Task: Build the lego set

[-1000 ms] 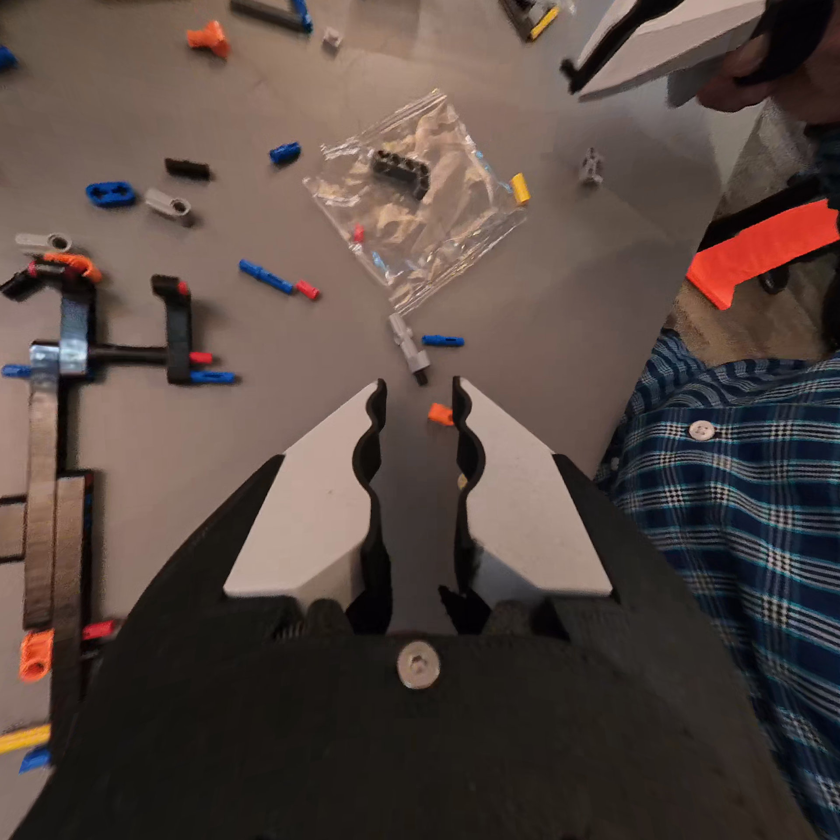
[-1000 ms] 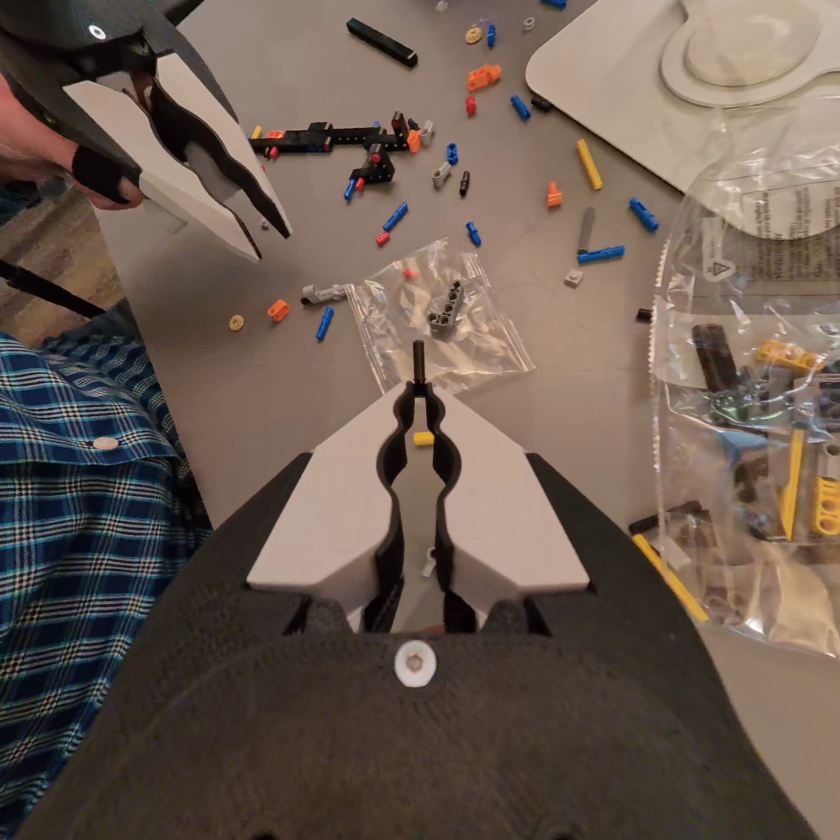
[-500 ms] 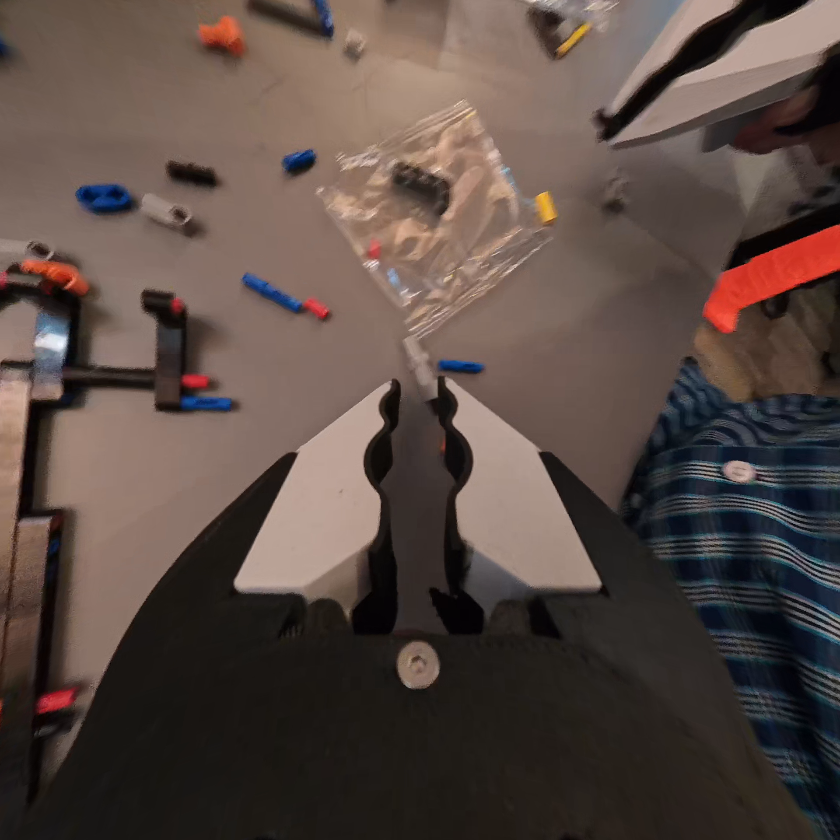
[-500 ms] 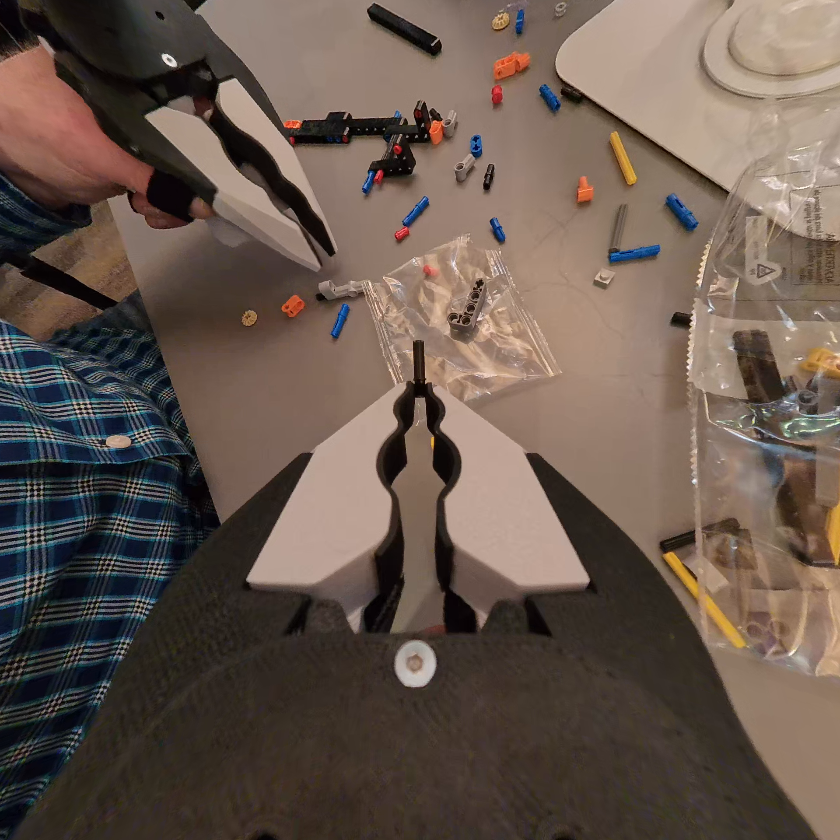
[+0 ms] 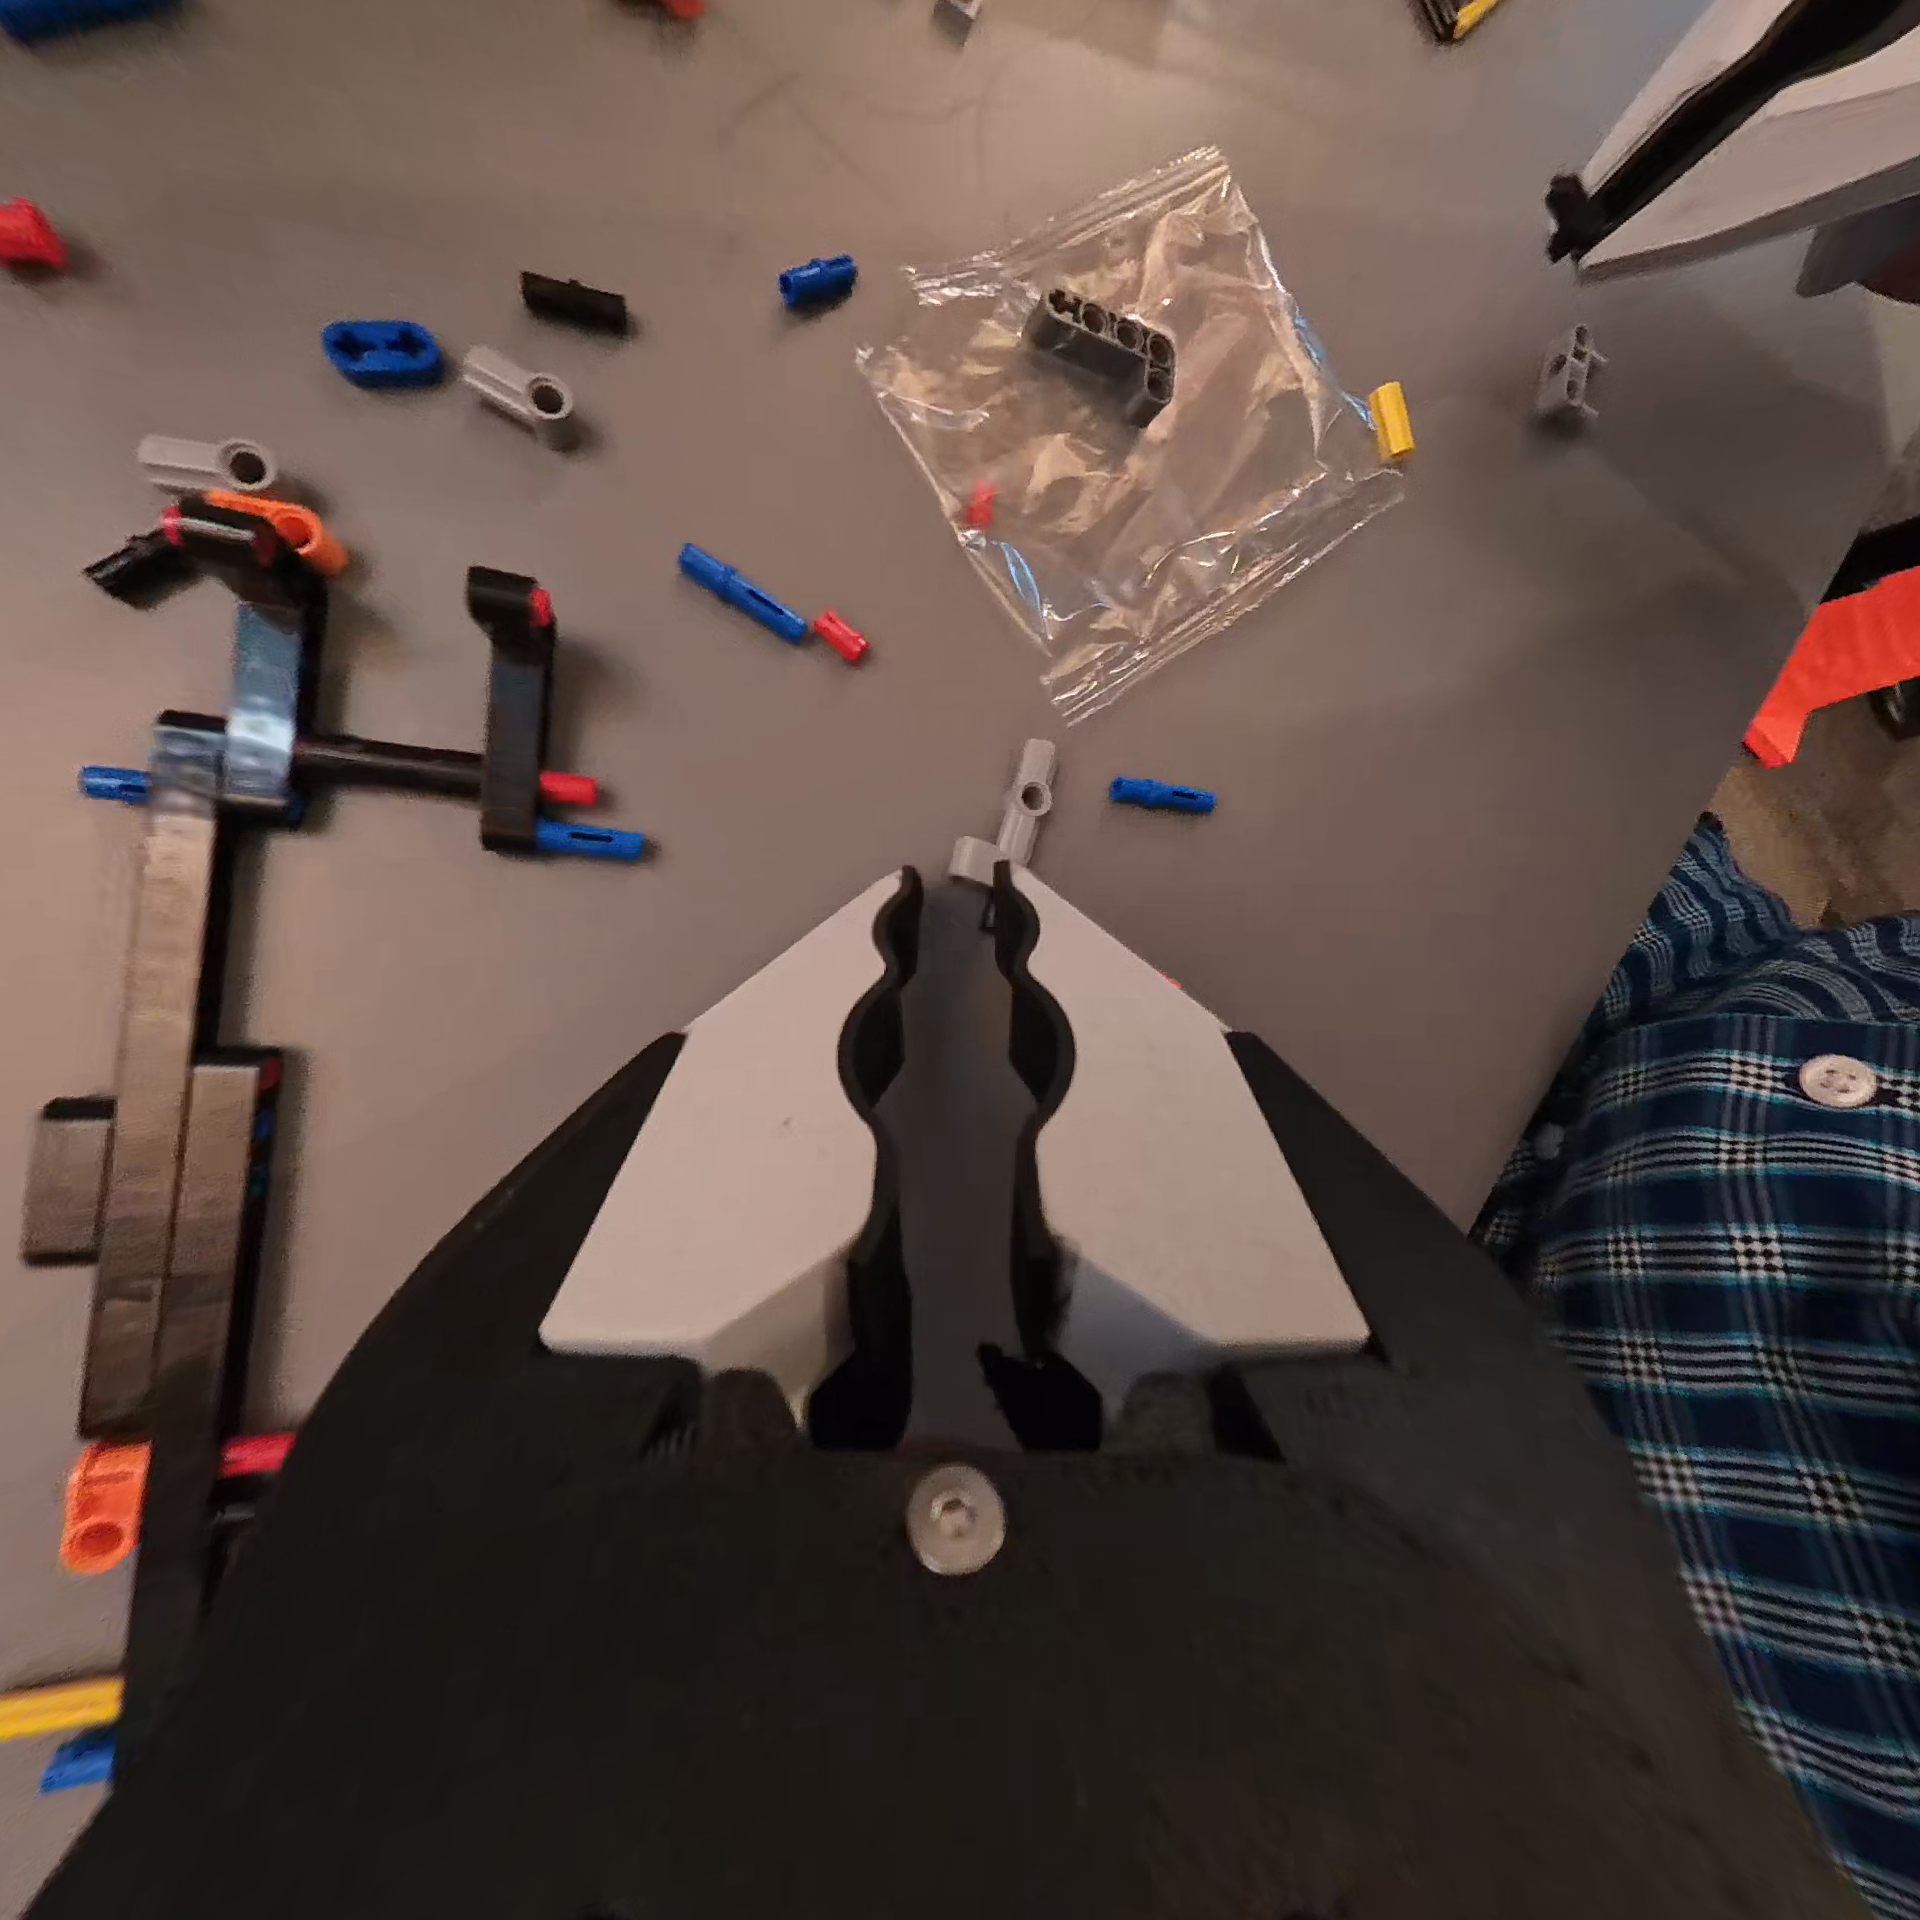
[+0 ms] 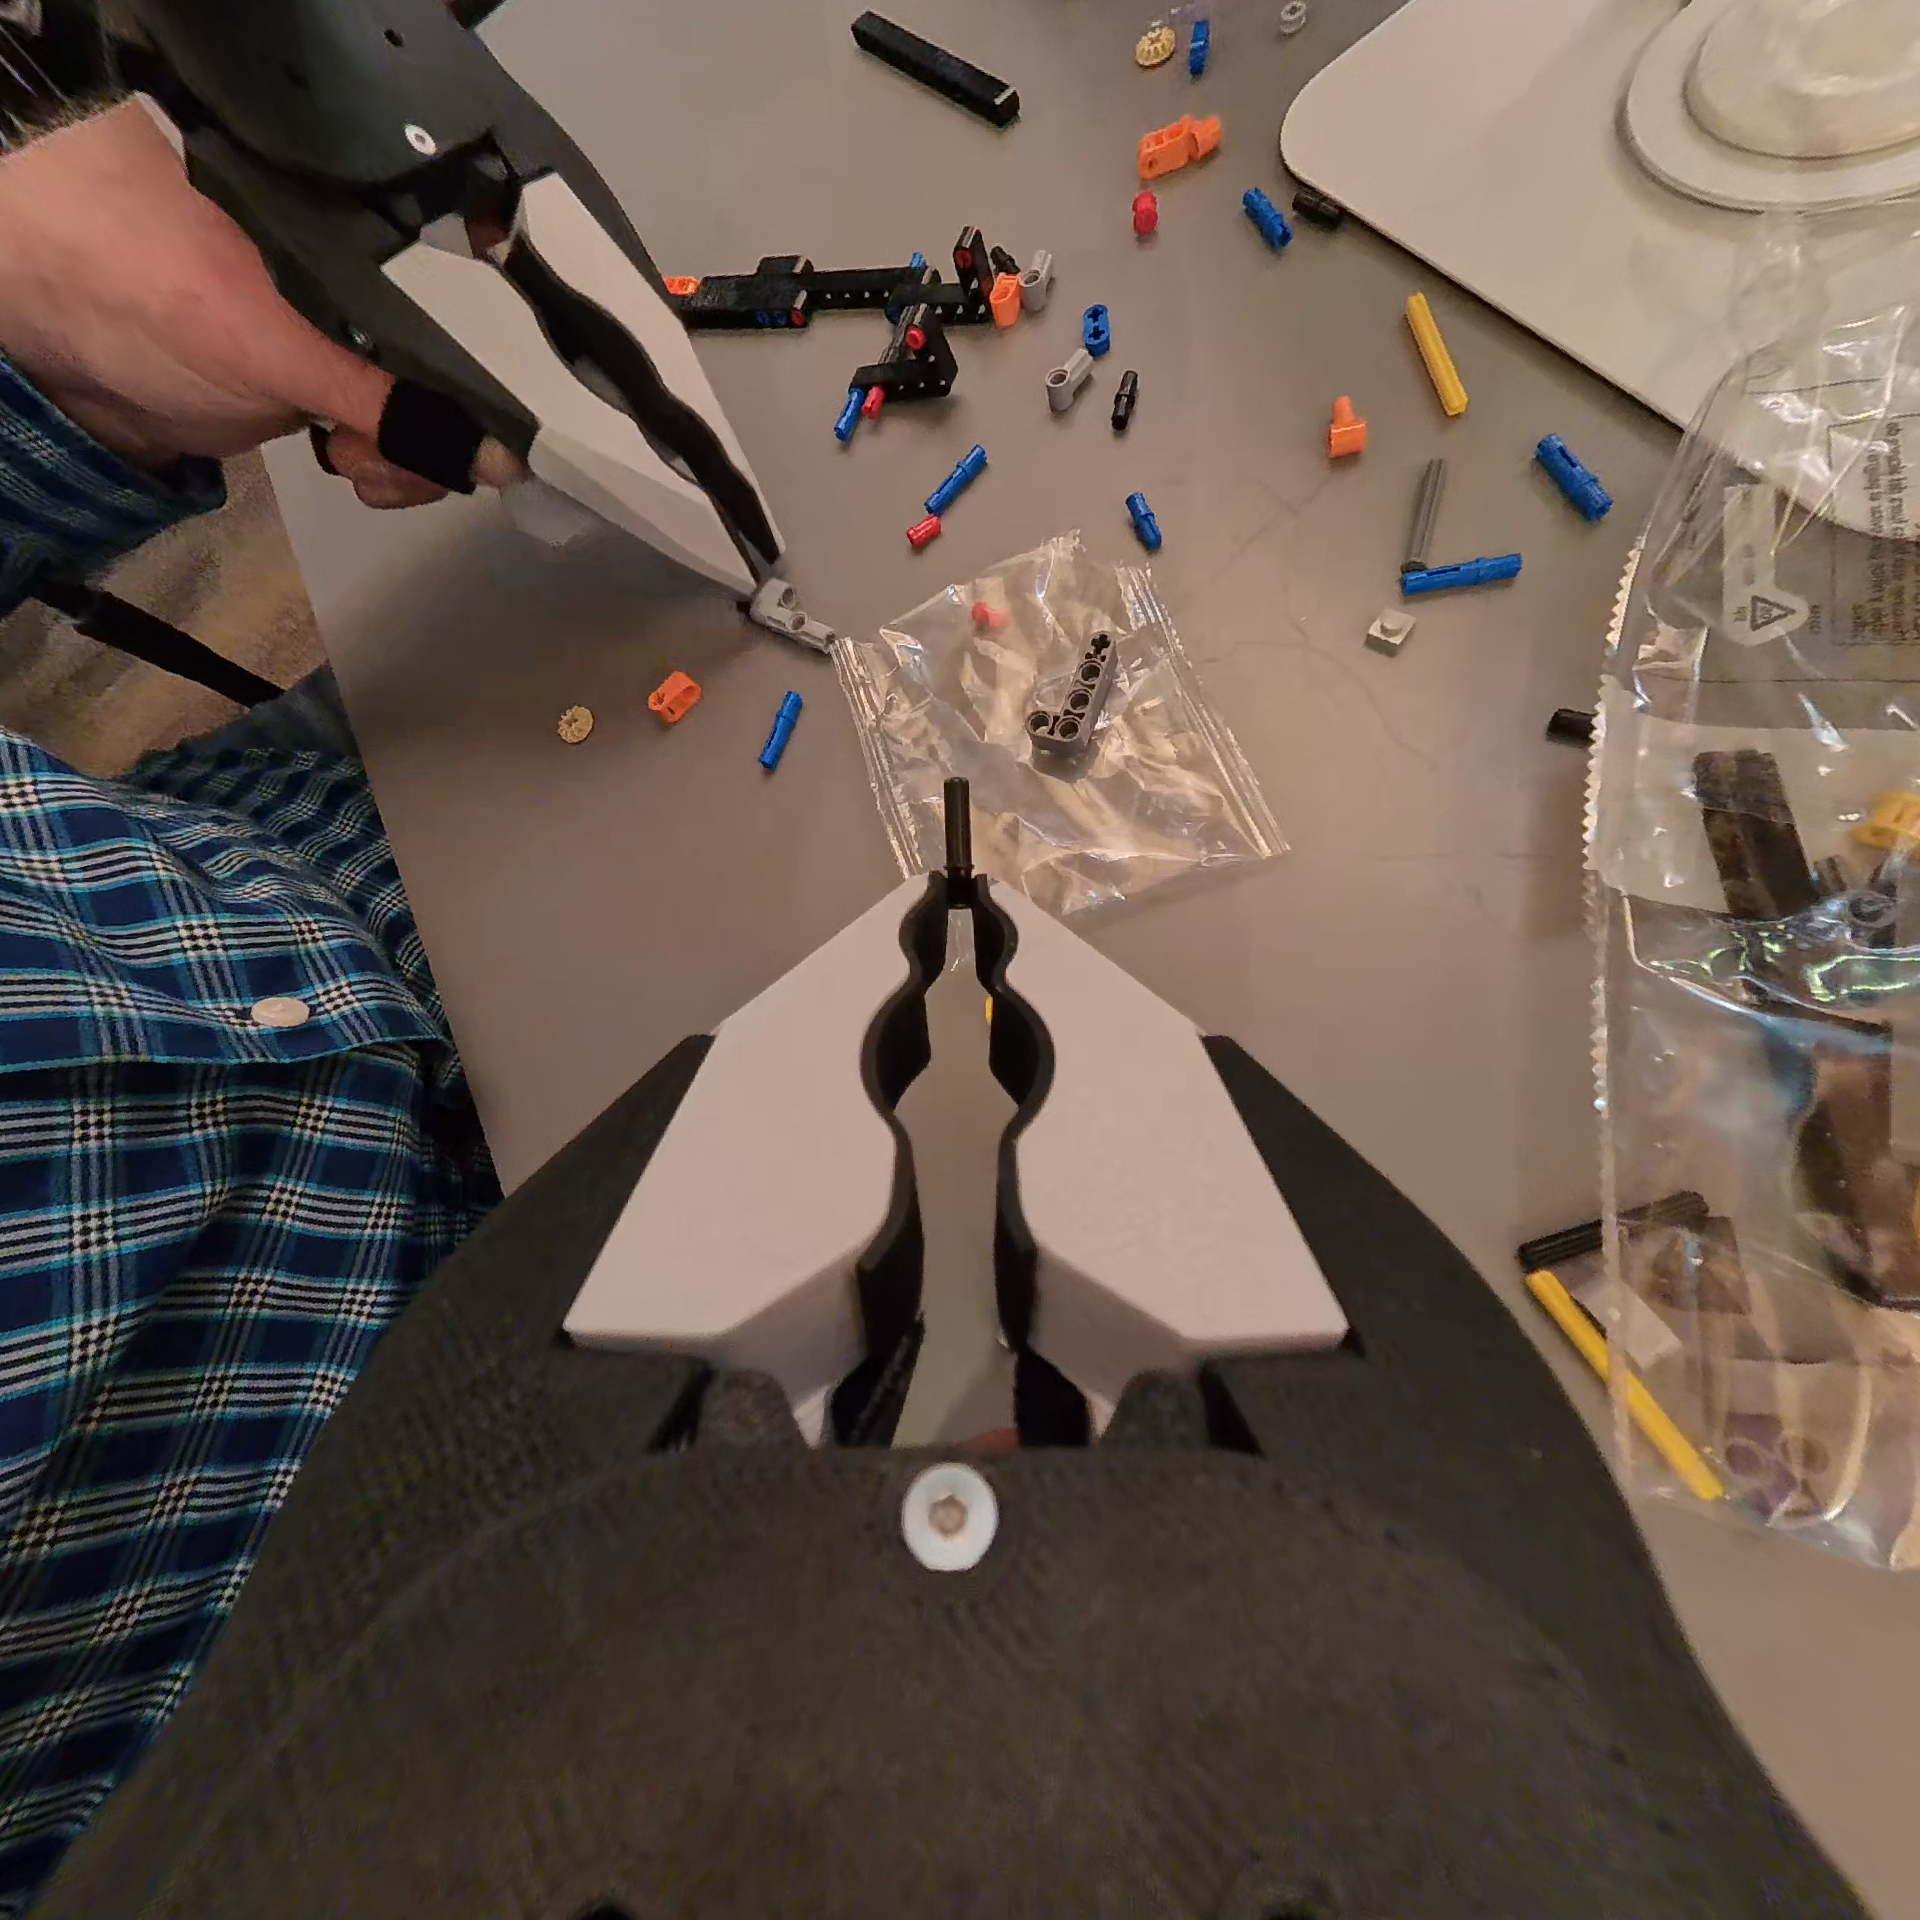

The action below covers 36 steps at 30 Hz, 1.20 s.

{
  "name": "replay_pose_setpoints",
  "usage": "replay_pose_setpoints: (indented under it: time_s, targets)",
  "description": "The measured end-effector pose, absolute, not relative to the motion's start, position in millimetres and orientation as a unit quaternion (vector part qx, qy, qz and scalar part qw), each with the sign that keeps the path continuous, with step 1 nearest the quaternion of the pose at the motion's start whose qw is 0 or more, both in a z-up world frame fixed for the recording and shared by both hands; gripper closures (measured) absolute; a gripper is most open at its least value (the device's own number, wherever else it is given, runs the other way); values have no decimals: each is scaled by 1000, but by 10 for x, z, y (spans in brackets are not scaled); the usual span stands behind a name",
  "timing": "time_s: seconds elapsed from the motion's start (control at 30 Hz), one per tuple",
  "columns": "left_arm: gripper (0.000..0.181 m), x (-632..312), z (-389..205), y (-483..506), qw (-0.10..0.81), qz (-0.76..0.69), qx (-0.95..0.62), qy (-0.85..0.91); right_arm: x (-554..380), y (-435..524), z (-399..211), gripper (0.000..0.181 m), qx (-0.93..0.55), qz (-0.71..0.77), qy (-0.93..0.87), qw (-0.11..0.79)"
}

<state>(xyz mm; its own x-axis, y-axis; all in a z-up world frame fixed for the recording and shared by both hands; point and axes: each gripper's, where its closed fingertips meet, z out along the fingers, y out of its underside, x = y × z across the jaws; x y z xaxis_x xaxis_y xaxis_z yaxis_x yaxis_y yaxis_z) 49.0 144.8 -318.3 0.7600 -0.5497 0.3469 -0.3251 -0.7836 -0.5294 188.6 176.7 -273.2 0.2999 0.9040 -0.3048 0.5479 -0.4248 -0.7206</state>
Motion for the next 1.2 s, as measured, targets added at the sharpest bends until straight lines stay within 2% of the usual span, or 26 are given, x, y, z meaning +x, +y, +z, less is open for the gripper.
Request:
replay_pose_setpoints:
  time_s: [0.3,0.5,0.77,1.07,1.2]
  targets:
    - [155,531,-3080,1381,257,-223,-889,307,1875,1752,-2733,179,-764,355,-478,250]
    - [155,546,-3216,1423,255,-160,-886,354,1869,1735,-2736,179,-762,354,-481,249]
    - [169,531,-3260,1406,253,-131,-872,397,1839,1711,-2751,179,-759,356,-486,245]
    - [169,296,-3227,1272,241,-113,-861,433,1801,1652,-2778,179,-753,349,-505,237]
    - [147,210,-3200,1225,239,-122,-860,435,1759,1601,-2788,179,-748,347,-517,230]
